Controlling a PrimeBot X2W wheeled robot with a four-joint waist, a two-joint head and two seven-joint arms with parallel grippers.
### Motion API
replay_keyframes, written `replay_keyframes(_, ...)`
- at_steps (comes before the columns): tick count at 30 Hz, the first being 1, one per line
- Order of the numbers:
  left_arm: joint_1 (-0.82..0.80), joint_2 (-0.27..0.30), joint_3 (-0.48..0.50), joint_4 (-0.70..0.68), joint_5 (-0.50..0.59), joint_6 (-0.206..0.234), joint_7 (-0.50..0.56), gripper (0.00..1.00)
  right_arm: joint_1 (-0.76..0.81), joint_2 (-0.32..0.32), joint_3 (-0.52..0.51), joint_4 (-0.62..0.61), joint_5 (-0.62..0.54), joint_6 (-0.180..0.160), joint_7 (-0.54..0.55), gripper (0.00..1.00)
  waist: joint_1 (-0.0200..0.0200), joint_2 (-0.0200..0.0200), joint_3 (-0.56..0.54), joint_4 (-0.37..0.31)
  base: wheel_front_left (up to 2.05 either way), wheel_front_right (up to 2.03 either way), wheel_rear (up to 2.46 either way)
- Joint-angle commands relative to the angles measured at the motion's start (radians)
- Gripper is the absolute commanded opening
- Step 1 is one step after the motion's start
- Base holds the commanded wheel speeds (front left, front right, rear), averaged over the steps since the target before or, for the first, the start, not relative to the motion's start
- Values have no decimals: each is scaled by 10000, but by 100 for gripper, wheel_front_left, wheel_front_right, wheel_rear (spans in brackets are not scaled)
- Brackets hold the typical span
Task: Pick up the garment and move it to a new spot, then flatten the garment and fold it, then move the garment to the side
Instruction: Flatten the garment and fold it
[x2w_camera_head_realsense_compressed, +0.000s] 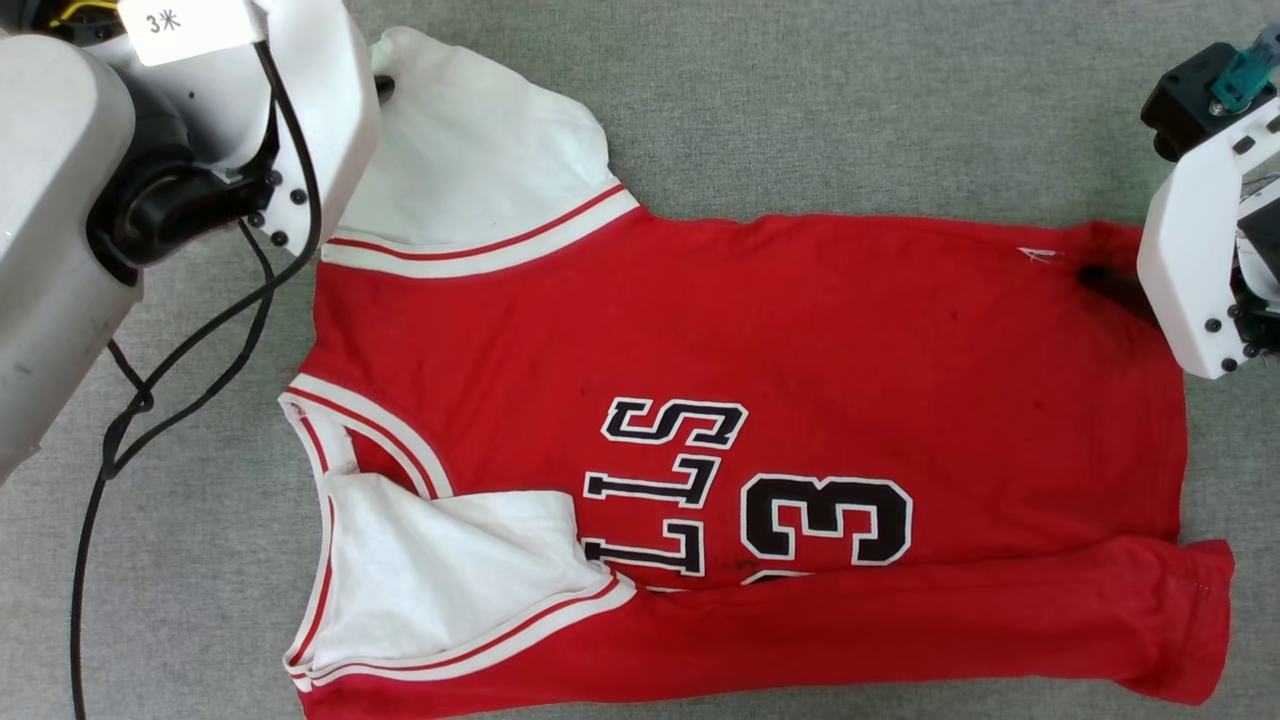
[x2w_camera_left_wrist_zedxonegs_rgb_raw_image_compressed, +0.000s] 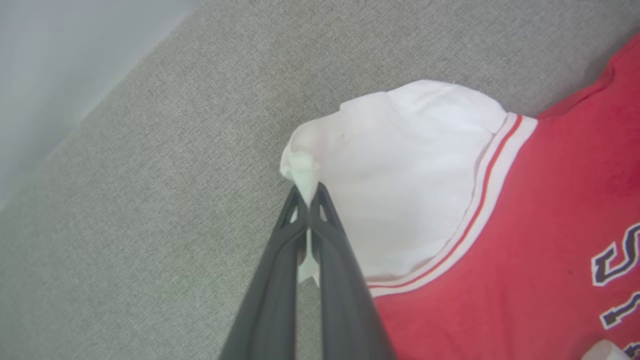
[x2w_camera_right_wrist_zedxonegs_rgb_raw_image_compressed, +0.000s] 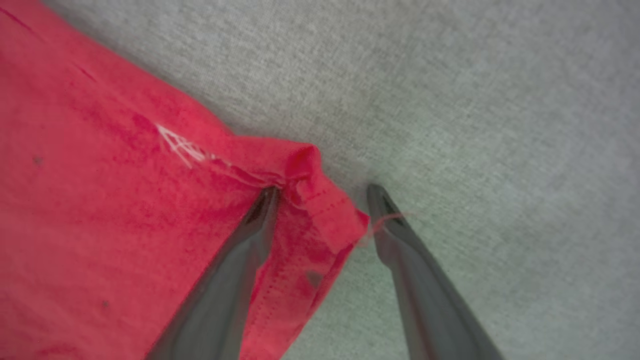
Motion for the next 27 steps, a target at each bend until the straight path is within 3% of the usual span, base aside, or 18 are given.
replay_keyframes(1, -70, 44, -58, 6, -45, -3, -96, 0, 649, 383, 587, 391, 104, 31, -7, 0, 1, 0, -45, -16, 0, 0, 0)
replay_keyframes(12, 682, -80, -436, 170, -557, -6, -1130, 0, 647, 23, 297, 593, 480, 15, -2303, 0, 1, 0, -1509, 156, 0, 0, 0)
replay_keyframes(20, 1819, 486, -570, -426, -961, 11, -1840, 0, 1727, -443, 441, 188, 896, 14, -3341, 0, 1, 0, -2699, 235, 0, 0, 0)
replay_keyframes(27, 3311, 1179, -864, -1333, -1216, 364, -2189, 0, 2918, -654, 463, -62, 1033, 14, -3964, 0, 1, 0, -3413, 287, 0, 0, 0)
